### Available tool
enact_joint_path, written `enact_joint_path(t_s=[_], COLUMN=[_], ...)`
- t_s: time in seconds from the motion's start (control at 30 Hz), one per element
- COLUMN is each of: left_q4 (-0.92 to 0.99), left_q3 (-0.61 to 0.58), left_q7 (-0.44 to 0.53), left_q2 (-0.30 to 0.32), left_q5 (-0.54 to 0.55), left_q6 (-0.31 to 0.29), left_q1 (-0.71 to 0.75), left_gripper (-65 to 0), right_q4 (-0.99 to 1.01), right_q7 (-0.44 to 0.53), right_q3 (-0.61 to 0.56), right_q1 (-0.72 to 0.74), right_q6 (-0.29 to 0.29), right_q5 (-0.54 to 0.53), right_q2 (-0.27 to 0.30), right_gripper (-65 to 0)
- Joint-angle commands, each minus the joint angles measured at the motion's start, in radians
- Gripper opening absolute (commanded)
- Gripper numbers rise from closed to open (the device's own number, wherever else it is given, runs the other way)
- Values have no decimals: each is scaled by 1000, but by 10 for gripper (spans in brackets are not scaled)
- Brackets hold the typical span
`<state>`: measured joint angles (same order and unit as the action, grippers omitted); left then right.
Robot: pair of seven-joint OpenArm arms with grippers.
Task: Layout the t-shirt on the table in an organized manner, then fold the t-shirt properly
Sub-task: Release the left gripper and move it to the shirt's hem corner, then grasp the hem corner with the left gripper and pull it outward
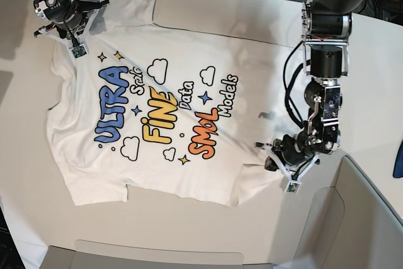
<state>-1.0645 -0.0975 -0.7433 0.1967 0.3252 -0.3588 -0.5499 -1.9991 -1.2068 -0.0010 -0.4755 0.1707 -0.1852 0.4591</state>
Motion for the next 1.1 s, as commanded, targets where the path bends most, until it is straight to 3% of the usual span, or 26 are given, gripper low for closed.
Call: enact_joint_path(t_s=[0.0,0.3,0.6,0.87,1.07], left_q4=[-13,174,422,456,458], left_q3=[-5,-190,-299,-446,-471], left_q7=[29,92,270,393,554], left_q2=[17,-53,-88,-36,59], left_q5=[19,16,16,15,-28], left_q6=[-9,-4,20,300,607], left_q1=[-54,-160,-244,-249,-278], left_gripper=[-650,-650,-650,-650,-650], right_q4=[8,10,10,10,10], right_q7=[-58,-60,-60,-60,-60], right_q3=[-4,-4,-6,-6,-6], right_q1=[-18,-39,-68,-82,-99], right_q6=[10,10,10,10,10], right_q5=[-30,-30,-30,-30,-30], right_q2=[2,2,10,11,10], right_gripper=[-650,-650,-650,-650,-650])
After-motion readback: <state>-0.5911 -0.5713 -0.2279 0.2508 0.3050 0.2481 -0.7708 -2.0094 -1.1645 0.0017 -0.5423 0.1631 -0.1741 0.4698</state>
